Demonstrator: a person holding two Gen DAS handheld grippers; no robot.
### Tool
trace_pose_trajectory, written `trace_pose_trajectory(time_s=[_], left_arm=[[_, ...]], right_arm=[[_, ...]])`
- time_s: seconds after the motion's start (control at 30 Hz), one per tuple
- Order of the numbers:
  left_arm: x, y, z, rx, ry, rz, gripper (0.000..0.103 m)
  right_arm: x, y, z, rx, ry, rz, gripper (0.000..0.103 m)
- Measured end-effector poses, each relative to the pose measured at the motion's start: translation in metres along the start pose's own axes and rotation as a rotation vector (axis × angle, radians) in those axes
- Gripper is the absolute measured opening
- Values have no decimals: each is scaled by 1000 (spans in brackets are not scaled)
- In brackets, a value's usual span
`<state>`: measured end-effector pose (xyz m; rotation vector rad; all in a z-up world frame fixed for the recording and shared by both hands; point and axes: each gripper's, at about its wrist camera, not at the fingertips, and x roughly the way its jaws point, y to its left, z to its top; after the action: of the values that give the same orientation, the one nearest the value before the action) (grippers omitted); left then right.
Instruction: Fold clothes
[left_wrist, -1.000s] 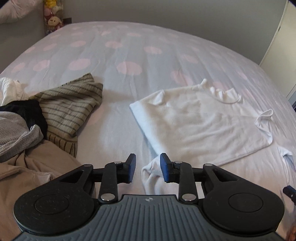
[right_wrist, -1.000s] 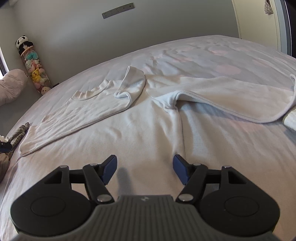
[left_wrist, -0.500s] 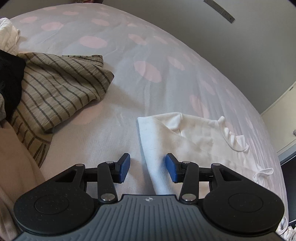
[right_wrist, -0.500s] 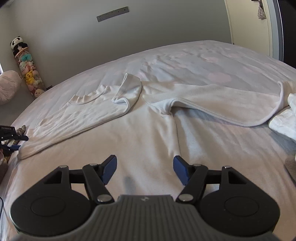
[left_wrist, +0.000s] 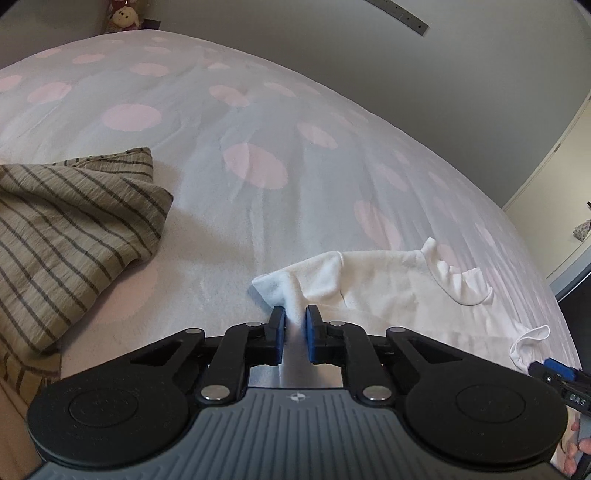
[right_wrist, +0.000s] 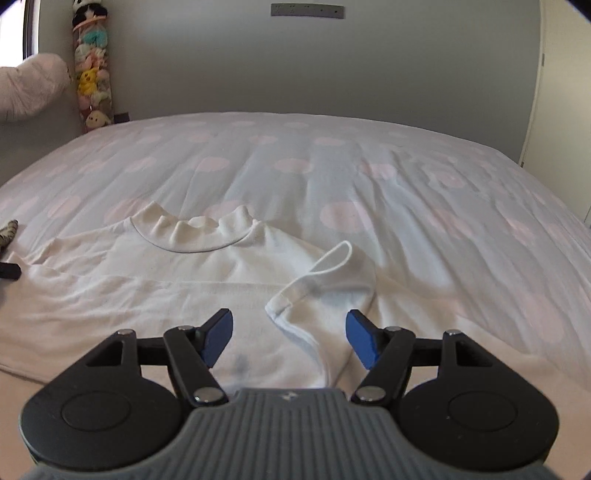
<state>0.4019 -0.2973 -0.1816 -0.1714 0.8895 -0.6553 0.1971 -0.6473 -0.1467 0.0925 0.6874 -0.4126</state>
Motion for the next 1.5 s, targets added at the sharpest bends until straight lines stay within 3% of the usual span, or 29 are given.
trace_pose_trajectory(time_s=[0.07,0.2,0.37,0.5,0.67,0.87,0.97,1.03,1.1,1.2,1.27,1.43,1.5], left_arm=[[-2,-1,2,9,-19,-14,6],[-14,-7,10,52,-96,-8,5],[-4,-6,6,75,-69,34,5],[-2,-7,3,74,-57,60,8],[-17,-8,2,52,-34,88,35],[-40,-12,-23,82,83,82,46],[-48,-19,-31,99,132,69,48],[-53,-25,-36,121,157,57,51],[-60,-30,-46,194,181,67,52],[-65,-37,-62,319,213,90,53],[-60,-40,-70,402,198,113,53],[-51,-44,-69,470,137,117,52],[-49,-43,-68,469,139,91,40]], right_arm=[[19,3,3,-30,37,-5,60],[22,-5,4,0,46,-27,11],[-17,-28,-4,104,-26,-92,12],[-18,-50,-25,185,40,-124,12],[-25,-69,-31,251,57,-165,14],[-41,-92,-27,306,52,-177,30],[-44,-96,-24,272,37,-98,56],[-40,-93,-23,222,42,-74,62],[-34,-96,-24,232,62,-72,62],[-25,-110,-29,345,90,-55,61],[-21,-115,-32,394,101,-51,58],[-10,-122,-35,481,114,-29,45],[-11,-123,-35,512,103,-18,28]])
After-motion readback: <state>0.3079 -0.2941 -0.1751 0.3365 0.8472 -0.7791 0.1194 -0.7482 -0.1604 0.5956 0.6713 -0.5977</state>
